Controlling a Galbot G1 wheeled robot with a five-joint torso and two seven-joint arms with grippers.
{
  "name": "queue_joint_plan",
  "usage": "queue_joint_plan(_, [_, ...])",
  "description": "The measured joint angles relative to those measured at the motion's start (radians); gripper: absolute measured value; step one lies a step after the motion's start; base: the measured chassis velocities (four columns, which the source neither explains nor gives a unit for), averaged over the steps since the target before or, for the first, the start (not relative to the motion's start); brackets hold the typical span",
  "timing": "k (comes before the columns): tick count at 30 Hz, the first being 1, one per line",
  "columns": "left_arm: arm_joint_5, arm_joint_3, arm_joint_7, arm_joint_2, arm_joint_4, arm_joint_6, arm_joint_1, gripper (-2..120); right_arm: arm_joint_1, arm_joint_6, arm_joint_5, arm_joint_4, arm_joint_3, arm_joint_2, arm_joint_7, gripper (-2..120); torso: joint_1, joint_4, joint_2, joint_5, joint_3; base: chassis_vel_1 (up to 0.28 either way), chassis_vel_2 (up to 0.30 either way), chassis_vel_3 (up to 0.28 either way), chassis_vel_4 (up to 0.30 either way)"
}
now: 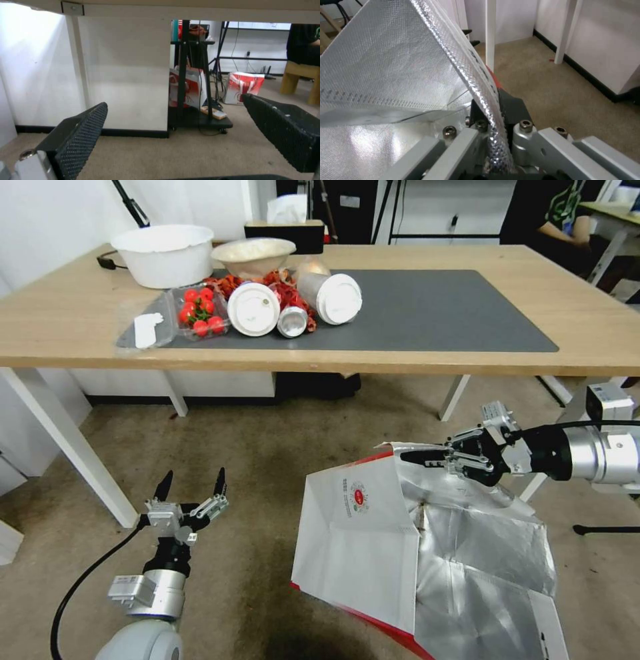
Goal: Pick up the food delivery bag from the floor and place it on the table.
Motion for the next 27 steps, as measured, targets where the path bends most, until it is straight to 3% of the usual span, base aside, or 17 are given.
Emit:
queue_joint_plan(17, [0.0,0.001,-0.001,0.0,-0.002,0.001,0.0,100,0.0,0.0,0.002,0.001,0.0,-0.002,0.0,0,0.01,0.0,0.035,0.0,0.025,0.0,0.0,0.0,0.0])
queue_joint_plan(27, [0.0,0.001,-0.001,0.002,-0.006,0.001,0.004,100,-0.006,-0.004,0.006,0.012,0.003,-0.01,0.006,0,0.027,0.0,0.094,-0.0001,0.067,0.0,0.0,0.0,0.0])
